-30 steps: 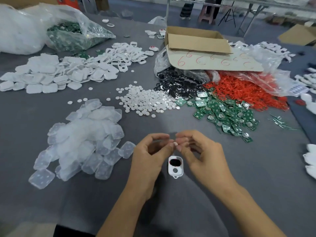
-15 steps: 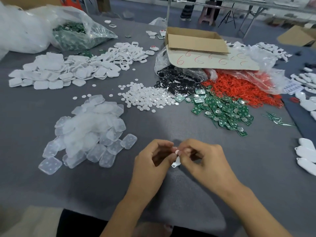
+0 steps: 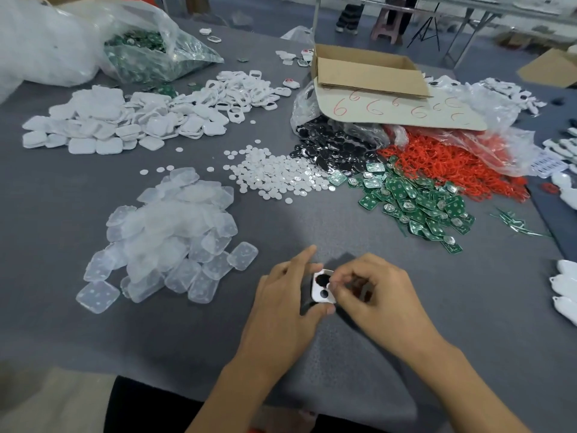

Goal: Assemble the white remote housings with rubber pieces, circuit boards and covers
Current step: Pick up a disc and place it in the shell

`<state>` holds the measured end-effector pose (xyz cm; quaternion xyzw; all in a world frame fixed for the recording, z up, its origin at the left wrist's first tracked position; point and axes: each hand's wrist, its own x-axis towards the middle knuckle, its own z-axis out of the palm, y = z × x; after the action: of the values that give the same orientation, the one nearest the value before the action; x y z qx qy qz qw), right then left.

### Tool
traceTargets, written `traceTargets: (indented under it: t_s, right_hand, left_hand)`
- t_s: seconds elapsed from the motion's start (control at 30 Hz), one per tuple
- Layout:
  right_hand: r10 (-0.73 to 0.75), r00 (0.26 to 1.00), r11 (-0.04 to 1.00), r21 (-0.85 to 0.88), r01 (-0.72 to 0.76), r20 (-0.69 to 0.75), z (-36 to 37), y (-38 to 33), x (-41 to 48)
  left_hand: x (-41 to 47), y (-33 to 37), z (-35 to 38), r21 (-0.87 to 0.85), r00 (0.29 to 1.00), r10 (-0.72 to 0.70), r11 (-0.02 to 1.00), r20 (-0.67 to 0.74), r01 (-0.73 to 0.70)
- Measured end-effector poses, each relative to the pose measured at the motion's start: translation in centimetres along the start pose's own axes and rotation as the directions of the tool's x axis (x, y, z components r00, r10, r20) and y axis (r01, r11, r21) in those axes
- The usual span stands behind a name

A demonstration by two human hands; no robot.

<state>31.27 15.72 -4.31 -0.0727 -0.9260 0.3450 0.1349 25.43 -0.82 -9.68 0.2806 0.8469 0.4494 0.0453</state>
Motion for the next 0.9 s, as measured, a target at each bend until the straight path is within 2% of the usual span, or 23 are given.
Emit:
traceTargets:
  t_s: [0.37,0.53,0.63,0.77,0.9]
  right_hand:
    - [0.257,0.965,0.964,0.061,-0.260,0.057,1.1,0.0,0.7]
    - [0.421,0.870,0.888,0.077,-0.452,0.257,0.4,-0.1,2.3]
    - [0.474,0.816,0.844,0.096,-0.528,0.330,0.1,-0.2,3.2]
    - [0.482,0.792,0.839,0.064,-0.540,0.374,0.0,-0.2,3.9]
    - [0.404,0.810,0.906,-0.063,-0.418,0.426,-0.4,-0.7,4.7]
  left_hand:
    - [0.2,-0.3,0.3,-0.012,0.999,-0.013,1.000,-0.029,0.012]
    - [0.3,-0.3,0.5,-0.003,1.000,-0.017,1.000,-0.021,0.017]
    - [0.3,-0.2,0.4,-0.008,1.000,-0.021,1.000,-0.019,0.021]
    - [0.3,-0.1,0.4,0.007,1.000,-0.022,1.000,-0.010,0.022]
    - [0.4,0.0,0.3,0.019,1.000,-0.030,0.999,-0.004,0.030]
